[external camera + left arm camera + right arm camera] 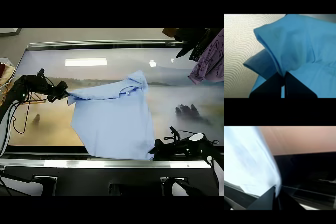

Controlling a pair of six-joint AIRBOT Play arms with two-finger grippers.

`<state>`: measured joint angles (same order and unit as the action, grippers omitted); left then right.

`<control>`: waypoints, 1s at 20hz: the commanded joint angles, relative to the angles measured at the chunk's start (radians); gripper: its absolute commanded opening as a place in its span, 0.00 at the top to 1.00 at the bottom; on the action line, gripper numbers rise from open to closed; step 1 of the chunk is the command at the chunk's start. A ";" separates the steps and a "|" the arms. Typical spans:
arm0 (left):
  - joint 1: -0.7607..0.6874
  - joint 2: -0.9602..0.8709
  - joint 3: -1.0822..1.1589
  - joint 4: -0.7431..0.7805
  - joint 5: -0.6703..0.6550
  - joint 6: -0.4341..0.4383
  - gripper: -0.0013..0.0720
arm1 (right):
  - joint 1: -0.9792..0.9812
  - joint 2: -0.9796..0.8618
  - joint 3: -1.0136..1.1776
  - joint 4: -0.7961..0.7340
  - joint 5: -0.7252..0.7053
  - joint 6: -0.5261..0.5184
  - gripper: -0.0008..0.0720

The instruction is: Fold the clothes and pants, and hang the long-sleeved shirts on hangers.

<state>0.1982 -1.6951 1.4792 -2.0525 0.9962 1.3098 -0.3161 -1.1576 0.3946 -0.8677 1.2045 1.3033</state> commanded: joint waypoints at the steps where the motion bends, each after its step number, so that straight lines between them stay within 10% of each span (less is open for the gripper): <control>1: 0.001 0.000 -0.001 0.000 0.000 0.000 0.96 | 0.021 0.026 0.030 0.072 -0.006 0.006 0.95; 7: 0.023 0.008 -0.001 0.000 0.044 0.000 0.96 | 0.021 -0.085 0.558 -0.102 -0.140 0.255 0.95; 15: 0.025 0.006 -0.001 0.000 0.150 0.000 0.96 | 0.022 -0.814 1.643 -0.138 -0.095 0.491 0.95; 20: 0.007 0.004 -0.001 0.002 0.156 0.000 0.96 | 0.058 -0.914 1.662 -0.123 -0.124 0.551 0.93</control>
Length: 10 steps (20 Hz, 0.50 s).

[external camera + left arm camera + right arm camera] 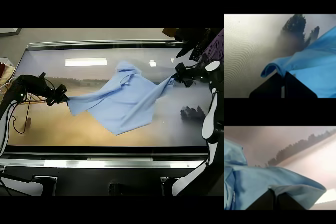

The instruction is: Fold the clothes and pants, and hang the long-sleeved shirts on hangers.

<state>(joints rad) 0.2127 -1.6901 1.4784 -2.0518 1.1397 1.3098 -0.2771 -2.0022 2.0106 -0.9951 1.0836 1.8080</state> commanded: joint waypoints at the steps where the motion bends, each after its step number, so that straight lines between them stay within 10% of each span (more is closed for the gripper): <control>1: -0.009 -0.001 0.000 0.000 0.013 0.000 0.96 | 0.019 -0.070 0.039 0.006 0.026 0.043 0.77; 3: -0.008 0.000 0.000 0.000 0.013 0.000 0.96 | 0.006 -0.056 0.039 0.019 0.100 0.035 0.29; 10: -0.008 0.000 0.000 -0.001 0.032 0.000 0.96 | -0.153 0.176 -0.106 0.039 0.476 -0.186 0.23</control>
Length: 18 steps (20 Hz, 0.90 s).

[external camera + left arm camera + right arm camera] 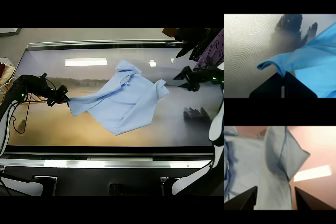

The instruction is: Fold the clothes and pants, and hang the long-sleeved shirts on hangers.

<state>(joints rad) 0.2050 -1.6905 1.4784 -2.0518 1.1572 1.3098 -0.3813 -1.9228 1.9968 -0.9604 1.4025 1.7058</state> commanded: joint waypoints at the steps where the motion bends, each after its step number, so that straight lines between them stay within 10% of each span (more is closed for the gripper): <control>1: -0.001 0.001 0.000 0.000 0.020 0.000 0.96 | -0.049 0.149 -0.183 -0.002 0.155 -0.092 0.23; 10: -0.001 0.001 0.000 -0.001 0.032 0.000 0.96 | 0.243 0.614 -1.201 0.169 -0.257 -0.055 0.15; 18: -0.001 0.001 0.000 0.000 0.041 0.000 0.96 | 0.486 0.623 -1.305 0.235 -0.617 0.076 0.15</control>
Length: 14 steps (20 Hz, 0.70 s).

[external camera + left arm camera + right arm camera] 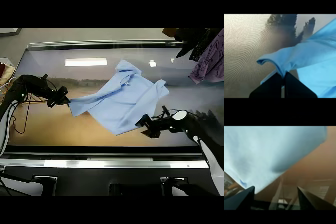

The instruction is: Fold the clothes and pants, and hang the long-sleeved shirts on hangers.

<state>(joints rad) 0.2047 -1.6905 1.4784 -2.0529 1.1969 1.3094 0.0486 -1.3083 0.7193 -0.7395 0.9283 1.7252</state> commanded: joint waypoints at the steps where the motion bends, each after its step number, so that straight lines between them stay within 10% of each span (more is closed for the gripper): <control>1: 0.000 0.001 0.000 0.001 0.001 0.000 0.96 | 0.056 0.008 -0.027 0.014 -0.168 0.057 0.15; 9: 0.000 0.000 0.000 0.005 -0.002 0.000 0.96 | 0.057 -0.033 -0.027 0.028 -0.266 0.097 0.22; 11: 0.000 0.000 0.000 0.005 -0.002 0.000 0.96 | 0.085 -0.063 -0.027 0.030 -0.254 0.093 0.40; 14: 0.000 0.000 0.000 0.004 -0.001 0.000 0.96 | 0.104 -0.048 -0.027 0.027 -0.254 0.088 0.94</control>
<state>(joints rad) 0.2047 -1.6901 1.4784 -2.0487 1.1965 1.3094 0.1375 -1.3560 0.6918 -0.7136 0.6762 1.8156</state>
